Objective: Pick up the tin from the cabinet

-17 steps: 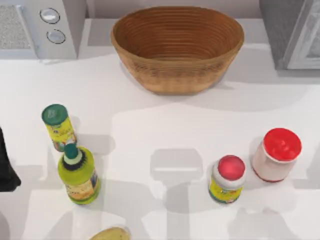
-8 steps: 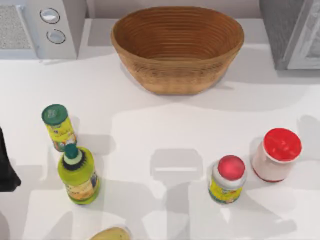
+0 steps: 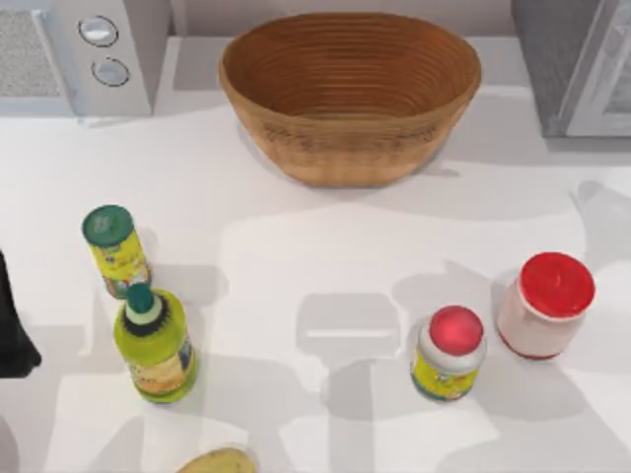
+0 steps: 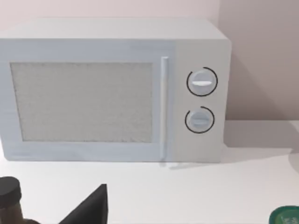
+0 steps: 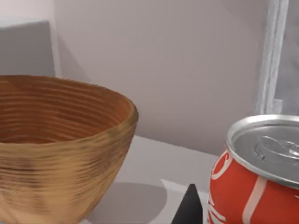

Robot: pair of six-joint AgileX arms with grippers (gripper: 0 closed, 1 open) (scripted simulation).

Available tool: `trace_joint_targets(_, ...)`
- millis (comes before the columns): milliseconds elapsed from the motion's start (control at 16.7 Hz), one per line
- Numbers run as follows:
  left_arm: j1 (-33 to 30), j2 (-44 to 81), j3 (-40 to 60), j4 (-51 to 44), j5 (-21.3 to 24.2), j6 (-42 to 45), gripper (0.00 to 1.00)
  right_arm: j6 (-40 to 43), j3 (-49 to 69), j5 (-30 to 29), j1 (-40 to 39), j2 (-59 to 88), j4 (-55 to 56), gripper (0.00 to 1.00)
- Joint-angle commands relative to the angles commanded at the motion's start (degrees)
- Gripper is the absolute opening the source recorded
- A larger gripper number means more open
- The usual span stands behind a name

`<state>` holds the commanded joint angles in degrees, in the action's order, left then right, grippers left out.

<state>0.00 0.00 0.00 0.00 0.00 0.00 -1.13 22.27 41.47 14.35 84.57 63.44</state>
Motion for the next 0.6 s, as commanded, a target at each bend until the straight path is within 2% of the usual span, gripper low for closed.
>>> trace_joint_targets(300,0.0,0.0,0.0,0.0,0.0,0.0,1.0,-0.3,6.6,12.5,4.2,25.4,19.0,0.0)
trace_joint_targets(600,0.0,0.0,0.0,0.0,0.0,0.0,1.0,-0.5,11.1,20.9,7.0,42.2,31.6,0.0)
